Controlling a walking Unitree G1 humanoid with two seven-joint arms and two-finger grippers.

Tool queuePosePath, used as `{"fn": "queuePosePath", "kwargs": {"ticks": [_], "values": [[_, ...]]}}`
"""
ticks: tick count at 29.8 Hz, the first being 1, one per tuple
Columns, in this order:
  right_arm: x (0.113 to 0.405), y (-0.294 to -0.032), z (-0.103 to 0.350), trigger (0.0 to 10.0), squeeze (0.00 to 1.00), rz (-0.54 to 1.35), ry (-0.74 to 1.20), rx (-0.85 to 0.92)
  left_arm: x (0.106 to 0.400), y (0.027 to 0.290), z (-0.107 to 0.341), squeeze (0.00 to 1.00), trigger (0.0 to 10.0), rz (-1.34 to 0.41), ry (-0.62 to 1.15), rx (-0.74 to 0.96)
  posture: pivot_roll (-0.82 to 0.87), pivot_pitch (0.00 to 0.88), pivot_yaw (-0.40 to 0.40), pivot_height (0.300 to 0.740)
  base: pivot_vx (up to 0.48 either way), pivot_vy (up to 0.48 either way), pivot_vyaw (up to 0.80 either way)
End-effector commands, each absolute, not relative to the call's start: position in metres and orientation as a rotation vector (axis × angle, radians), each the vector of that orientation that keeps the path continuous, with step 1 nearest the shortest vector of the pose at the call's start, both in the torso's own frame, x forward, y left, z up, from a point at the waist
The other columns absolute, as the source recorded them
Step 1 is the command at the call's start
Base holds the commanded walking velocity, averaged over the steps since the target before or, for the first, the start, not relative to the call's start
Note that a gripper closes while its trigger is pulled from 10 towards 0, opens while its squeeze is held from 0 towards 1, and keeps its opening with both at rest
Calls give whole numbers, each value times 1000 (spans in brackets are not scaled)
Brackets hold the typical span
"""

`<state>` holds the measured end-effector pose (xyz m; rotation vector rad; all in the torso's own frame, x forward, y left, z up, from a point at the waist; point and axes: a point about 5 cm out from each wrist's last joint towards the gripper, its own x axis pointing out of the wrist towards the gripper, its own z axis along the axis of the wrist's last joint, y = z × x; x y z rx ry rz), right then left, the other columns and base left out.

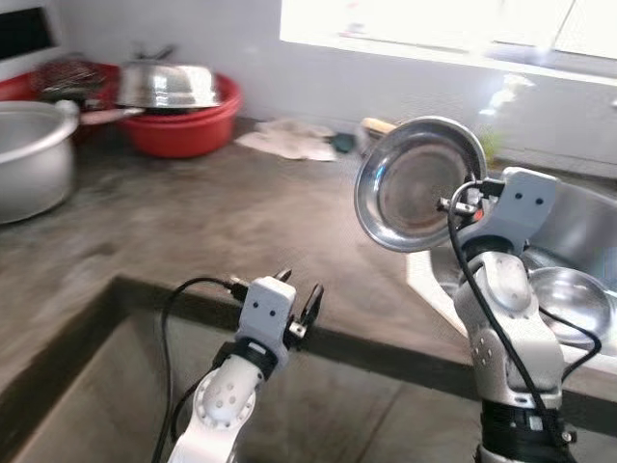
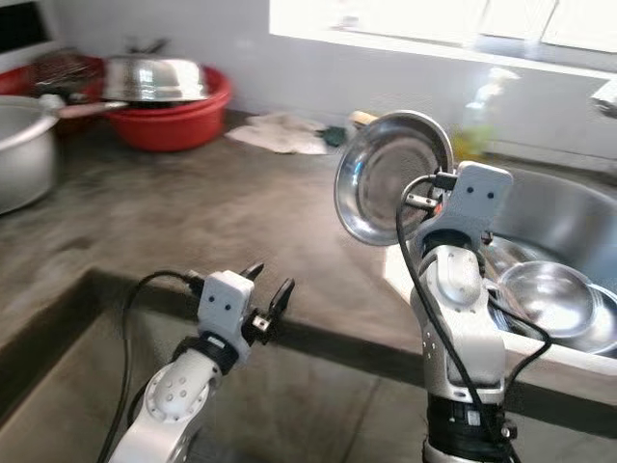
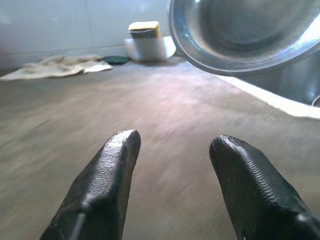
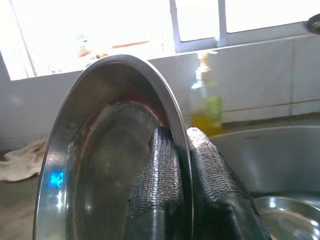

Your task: Kitchen organization

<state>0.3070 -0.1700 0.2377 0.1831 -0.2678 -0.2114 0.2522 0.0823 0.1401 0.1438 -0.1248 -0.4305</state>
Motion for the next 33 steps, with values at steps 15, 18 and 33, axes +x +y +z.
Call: {"fn": "queuePosePath", "kwargs": {"ticks": [15, 18, 33], "values": [[304, -174, 245, 0, 0, -224, -298, 176, 251, 77, 141, 0, 10000, -453, -129, 137, 26, 7, -34, 740, 0, -431, -800], [304, -174, 245, 0, 0, -224, -298, 176, 251, 77, 141, 0, 10000, -453, -129, 137, 26, 7, -34, 740, 0, -431, -800], [310, -170, 243, 10000, 0, -217, -263, 135, 254, 82, 138, 0, 10000, -421, -112, 107, 32, 2, -35, 740, 0, -57, -107]]}}
